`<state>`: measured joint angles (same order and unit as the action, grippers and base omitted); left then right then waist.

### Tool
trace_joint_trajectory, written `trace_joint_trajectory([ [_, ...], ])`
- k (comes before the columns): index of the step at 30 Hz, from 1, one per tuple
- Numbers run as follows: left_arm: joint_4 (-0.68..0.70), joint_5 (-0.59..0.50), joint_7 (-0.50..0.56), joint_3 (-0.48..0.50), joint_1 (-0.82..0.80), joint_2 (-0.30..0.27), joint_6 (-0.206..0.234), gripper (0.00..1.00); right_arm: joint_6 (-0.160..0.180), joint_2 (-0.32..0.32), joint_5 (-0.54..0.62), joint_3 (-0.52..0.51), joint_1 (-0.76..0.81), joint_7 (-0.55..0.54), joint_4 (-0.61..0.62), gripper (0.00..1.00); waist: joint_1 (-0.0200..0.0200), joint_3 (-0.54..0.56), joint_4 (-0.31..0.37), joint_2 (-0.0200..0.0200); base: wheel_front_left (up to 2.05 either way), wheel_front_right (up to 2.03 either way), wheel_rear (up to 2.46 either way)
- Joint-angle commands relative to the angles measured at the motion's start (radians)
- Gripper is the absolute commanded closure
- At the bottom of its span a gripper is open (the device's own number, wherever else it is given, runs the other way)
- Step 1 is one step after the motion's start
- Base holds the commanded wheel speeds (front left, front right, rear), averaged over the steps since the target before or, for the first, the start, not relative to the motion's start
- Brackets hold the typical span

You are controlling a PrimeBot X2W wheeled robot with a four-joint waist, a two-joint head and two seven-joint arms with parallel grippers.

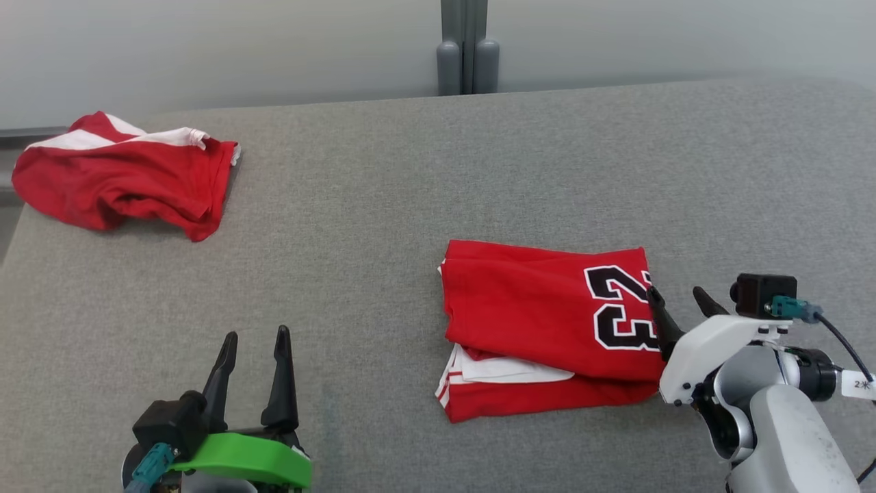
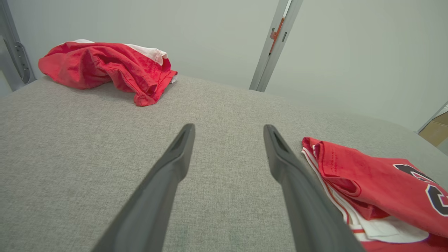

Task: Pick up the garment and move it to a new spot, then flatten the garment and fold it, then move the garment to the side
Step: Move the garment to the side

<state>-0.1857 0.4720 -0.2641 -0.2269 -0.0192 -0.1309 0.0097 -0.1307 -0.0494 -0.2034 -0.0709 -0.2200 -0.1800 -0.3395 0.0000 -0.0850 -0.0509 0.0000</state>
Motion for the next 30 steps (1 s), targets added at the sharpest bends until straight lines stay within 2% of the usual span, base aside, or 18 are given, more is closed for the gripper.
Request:
trace_joint_trajectory([
  [1, -0.001, -0.015, 0.000, 0.006, -0.020, 0.003, -0.003, 0.00, 0.000, -0.003, 0.002, -0.005, -0.021, -0.021, -0.012, 0.00, 0.0000, -0.031, -0.029, 0.0000, 0.00, 0.00, 0.00],
  [11, -0.007, -0.031, 0.000, 0.021, -0.042, 0.024, -0.023, 0.00, 0.000, -0.035, -0.043, 0.029, -0.085, -0.133, -0.135, 0.00, 0.0000, -0.090, -0.082, 0.0000, 0.00, 0.00, 0.00],
  [12, -0.007, -0.033, 0.000, 0.023, -0.043, 0.026, -0.024, 0.00, 0.000, -0.038, -0.048, 0.032, -0.089, -0.133, -0.139, 0.14, 0.0000, -0.092, -0.082, 0.0000, 0.00, 0.00, 0.00],
  [13, -0.007, -0.036, 0.000, 0.025, -0.043, 0.029, -0.026, 0.00, 0.000, -0.041, -0.052, 0.038, -0.094, -0.131, -0.144, 0.53, 0.0000, -0.095, -0.082, 0.0000, 0.00, 0.00, 0.00],
  [14, -0.007, -0.037, 0.000, 0.027, -0.043, 0.029, -0.026, 0.00, 0.000, -0.044, -0.052, 0.041, -0.096, -0.127, -0.147, 0.64, 0.0000, -0.097, -0.080, 0.0000, 0.00, 0.00, 0.00],
  [16, -0.004, -0.043, 0.000, 0.031, -0.039, 0.031, -0.029, 0.00, 0.000, -0.050, -0.053, 0.041, -0.107, -0.109, -0.150, 1.00, 0.0000, -0.100, -0.069, 0.0000, 0.00, 0.00, 0.00],
  [22, 0.010, -0.067, 0.000, 0.041, -0.040, 0.024, -0.032, 0.00, 0.001, -0.072, -0.026, 0.037, -0.158, -0.044, -0.150, 1.00, 0.0000, -0.114, 0.005, 0.0000, 0.00, 0.00, 0.00],
  [30, 0.036, -0.090, 0.004, 0.038, -0.059, 0.000, -0.031, 0.00, 0.001, -0.119, 0.003, 0.023, -0.219, 0.021, -0.137, 1.00, 0.0000, -0.157, 0.202, 0.0000, 0.00, 0.00, 0.00],
])
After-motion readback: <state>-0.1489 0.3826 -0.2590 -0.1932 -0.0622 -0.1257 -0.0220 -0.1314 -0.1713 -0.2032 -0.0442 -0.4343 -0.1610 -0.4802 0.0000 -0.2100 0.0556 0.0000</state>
